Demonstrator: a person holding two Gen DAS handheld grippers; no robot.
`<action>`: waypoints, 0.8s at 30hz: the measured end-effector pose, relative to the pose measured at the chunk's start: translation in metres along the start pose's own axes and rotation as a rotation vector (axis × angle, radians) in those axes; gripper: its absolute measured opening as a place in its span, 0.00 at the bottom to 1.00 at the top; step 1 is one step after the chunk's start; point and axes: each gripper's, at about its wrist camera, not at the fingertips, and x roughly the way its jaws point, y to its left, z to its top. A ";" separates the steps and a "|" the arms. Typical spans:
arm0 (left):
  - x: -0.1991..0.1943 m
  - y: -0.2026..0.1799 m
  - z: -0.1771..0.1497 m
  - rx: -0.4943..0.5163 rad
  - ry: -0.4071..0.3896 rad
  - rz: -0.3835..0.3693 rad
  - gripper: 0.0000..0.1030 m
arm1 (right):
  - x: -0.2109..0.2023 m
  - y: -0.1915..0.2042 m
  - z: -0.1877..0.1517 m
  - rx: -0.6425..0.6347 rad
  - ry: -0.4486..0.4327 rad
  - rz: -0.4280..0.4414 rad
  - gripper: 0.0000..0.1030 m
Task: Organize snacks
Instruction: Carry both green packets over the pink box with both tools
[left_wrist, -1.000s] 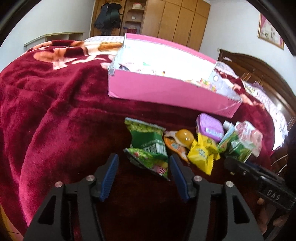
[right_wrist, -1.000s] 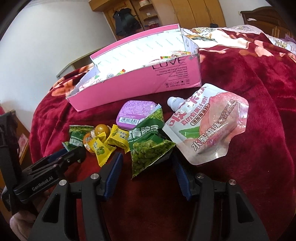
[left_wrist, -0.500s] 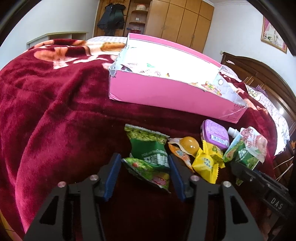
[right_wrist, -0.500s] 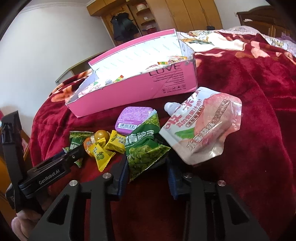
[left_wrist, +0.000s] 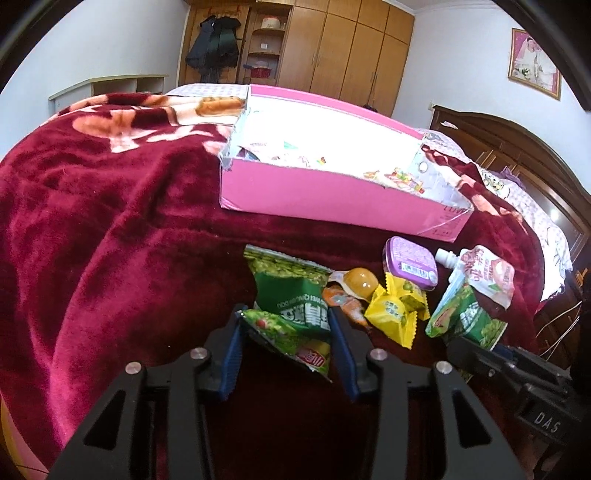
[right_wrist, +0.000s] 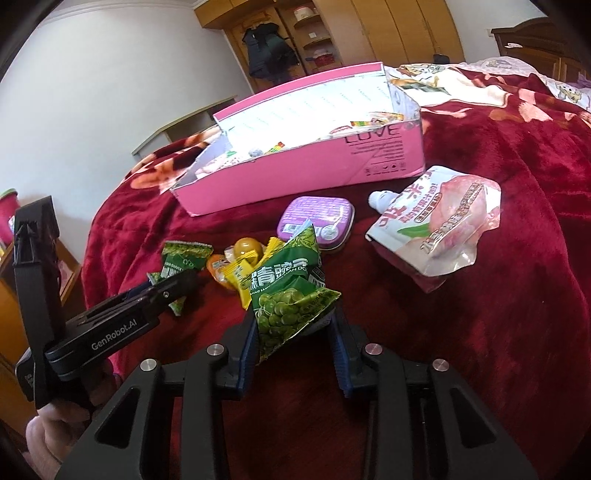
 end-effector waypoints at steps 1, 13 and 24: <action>-0.002 0.000 0.000 -0.003 -0.002 0.002 0.44 | -0.001 0.001 -0.001 0.000 0.001 0.006 0.35; -0.025 -0.004 0.011 -0.009 -0.048 -0.022 0.44 | -0.018 0.013 0.005 -0.030 -0.024 0.047 0.34; -0.027 -0.014 0.034 0.015 -0.072 -0.044 0.44 | -0.028 0.016 0.023 -0.053 -0.039 0.070 0.34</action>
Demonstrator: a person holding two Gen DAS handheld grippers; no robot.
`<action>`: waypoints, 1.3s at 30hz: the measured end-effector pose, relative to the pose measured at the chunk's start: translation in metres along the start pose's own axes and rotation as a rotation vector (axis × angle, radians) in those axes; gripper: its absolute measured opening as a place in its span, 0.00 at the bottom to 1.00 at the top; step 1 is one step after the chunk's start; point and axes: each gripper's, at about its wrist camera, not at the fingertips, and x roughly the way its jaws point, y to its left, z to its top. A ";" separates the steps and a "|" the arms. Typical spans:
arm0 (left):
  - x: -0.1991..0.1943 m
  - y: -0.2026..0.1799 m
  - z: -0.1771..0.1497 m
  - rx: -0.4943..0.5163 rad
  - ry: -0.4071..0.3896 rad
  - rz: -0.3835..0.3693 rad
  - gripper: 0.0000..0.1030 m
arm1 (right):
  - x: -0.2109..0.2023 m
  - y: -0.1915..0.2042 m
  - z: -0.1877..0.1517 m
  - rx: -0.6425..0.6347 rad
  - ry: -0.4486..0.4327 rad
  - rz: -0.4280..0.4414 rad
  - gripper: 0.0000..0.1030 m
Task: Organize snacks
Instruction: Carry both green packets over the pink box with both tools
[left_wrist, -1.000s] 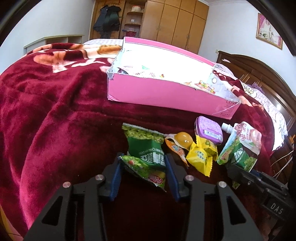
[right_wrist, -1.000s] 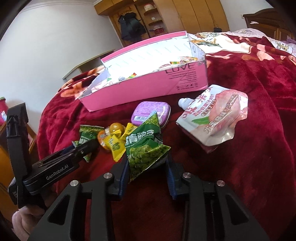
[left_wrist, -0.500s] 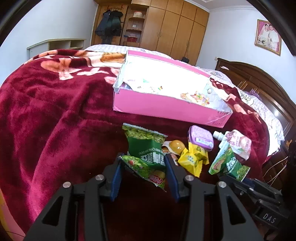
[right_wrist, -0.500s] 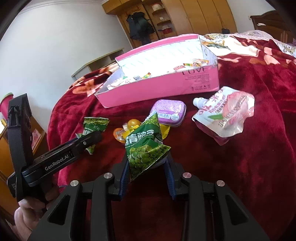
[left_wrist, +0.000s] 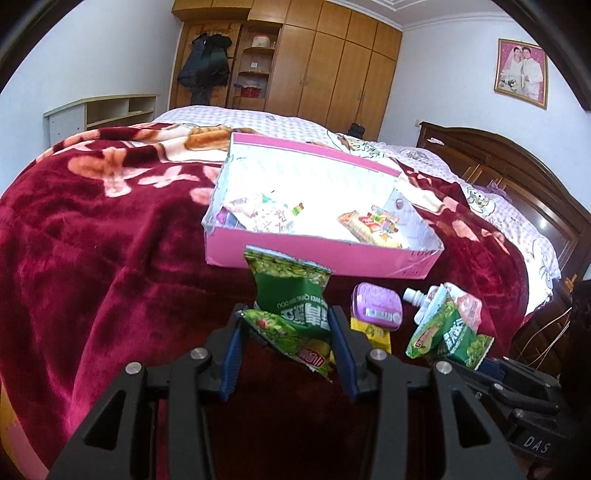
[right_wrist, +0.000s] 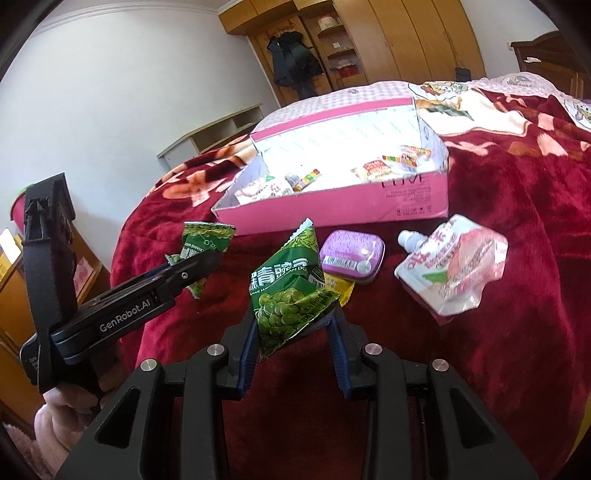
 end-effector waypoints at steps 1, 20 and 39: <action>0.001 0.000 0.002 -0.001 0.001 -0.003 0.44 | 0.000 0.000 0.001 0.000 0.000 0.000 0.34; 0.041 -0.027 0.060 0.045 -0.021 -0.049 0.44 | -0.003 -0.024 0.051 -0.022 -0.020 -0.051 0.34; 0.107 -0.040 0.082 0.080 0.049 -0.071 0.44 | 0.027 -0.056 0.119 -0.064 -0.027 -0.194 0.34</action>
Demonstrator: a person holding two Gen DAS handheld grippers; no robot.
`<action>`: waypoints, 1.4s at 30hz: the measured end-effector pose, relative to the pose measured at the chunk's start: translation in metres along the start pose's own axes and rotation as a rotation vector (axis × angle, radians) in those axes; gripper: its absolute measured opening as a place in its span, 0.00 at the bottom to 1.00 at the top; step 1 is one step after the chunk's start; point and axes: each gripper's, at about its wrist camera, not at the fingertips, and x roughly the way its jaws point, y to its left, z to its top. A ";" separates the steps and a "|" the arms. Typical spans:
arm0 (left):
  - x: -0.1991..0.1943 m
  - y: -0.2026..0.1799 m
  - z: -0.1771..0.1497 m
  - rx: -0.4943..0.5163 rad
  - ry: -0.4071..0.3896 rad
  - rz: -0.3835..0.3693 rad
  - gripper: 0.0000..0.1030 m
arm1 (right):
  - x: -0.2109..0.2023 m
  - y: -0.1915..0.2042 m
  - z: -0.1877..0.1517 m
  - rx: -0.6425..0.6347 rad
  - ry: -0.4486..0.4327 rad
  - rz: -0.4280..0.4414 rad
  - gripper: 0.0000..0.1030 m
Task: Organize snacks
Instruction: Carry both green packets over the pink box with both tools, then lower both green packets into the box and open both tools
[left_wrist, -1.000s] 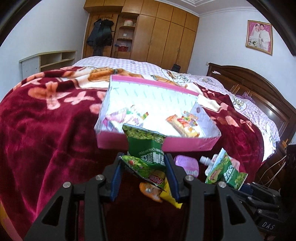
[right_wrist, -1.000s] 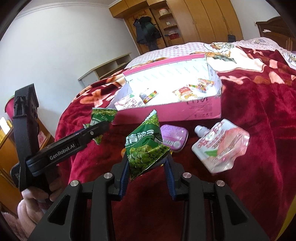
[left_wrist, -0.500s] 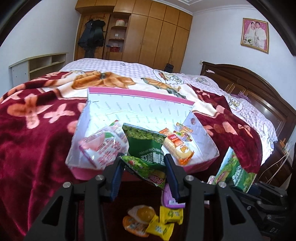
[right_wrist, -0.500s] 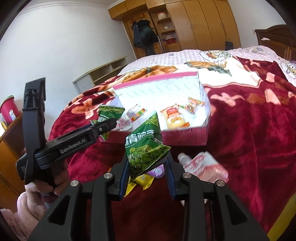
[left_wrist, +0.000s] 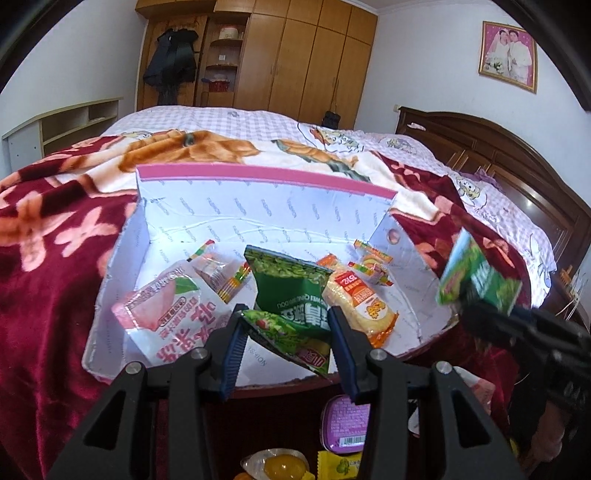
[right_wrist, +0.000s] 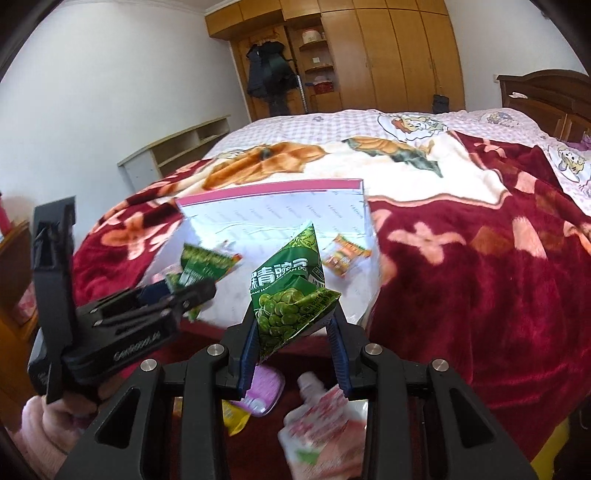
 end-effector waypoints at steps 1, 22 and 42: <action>0.002 0.000 0.000 0.000 0.004 0.002 0.44 | 0.005 -0.001 0.003 -0.006 0.004 -0.012 0.34; 0.030 0.012 0.004 0.037 0.007 0.100 0.43 | 0.073 -0.013 0.012 -0.045 0.082 -0.089 0.34; 0.008 0.006 0.001 0.039 0.000 0.101 0.73 | 0.054 -0.011 0.011 -0.021 0.047 -0.071 0.53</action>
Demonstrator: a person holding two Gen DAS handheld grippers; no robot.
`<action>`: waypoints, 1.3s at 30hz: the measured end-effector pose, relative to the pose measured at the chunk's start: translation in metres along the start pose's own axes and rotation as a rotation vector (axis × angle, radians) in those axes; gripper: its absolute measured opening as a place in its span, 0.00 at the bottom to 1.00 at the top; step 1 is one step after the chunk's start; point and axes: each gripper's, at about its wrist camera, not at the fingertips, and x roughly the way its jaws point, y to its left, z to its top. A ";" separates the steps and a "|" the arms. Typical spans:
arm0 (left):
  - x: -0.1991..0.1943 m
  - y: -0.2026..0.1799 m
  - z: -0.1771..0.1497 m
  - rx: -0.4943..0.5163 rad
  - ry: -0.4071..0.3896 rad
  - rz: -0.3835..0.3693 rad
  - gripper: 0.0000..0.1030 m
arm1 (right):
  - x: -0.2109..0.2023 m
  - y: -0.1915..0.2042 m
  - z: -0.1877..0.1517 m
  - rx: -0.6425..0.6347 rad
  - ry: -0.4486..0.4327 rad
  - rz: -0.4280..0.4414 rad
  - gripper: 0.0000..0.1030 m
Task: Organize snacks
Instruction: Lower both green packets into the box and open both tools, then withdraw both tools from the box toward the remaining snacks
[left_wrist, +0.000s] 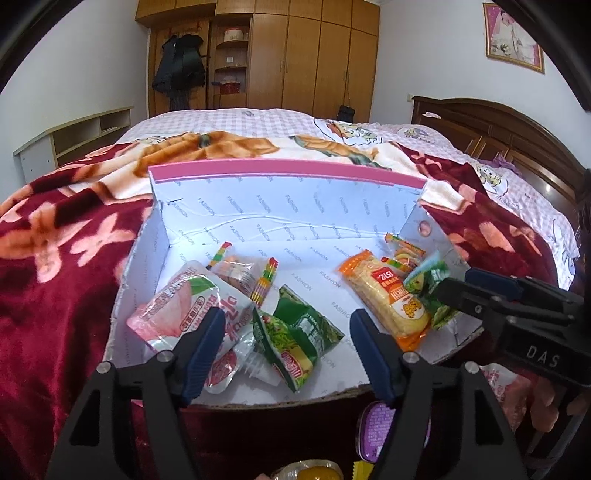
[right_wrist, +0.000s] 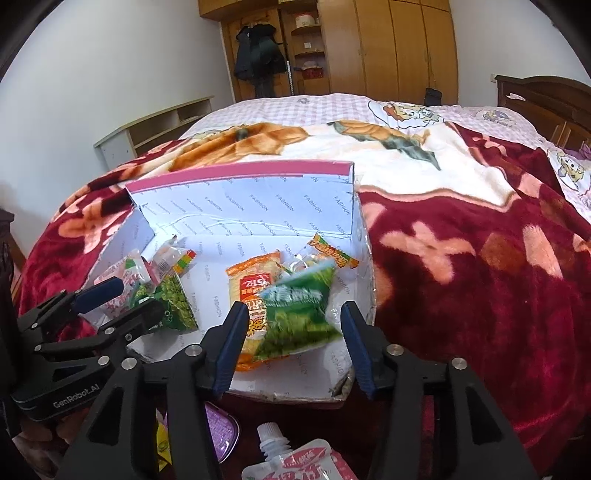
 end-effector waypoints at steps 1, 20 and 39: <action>-0.002 0.001 0.000 -0.008 -0.001 -0.002 0.75 | -0.002 0.000 0.000 0.002 -0.002 0.001 0.54; -0.047 0.011 -0.020 -0.052 0.011 -0.029 0.85 | -0.045 0.006 -0.020 0.034 -0.040 0.048 0.59; -0.069 0.035 -0.071 -0.132 0.086 0.017 0.85 | -0.083 0.028 -0.072 0.005 -0.053 0.083 0.59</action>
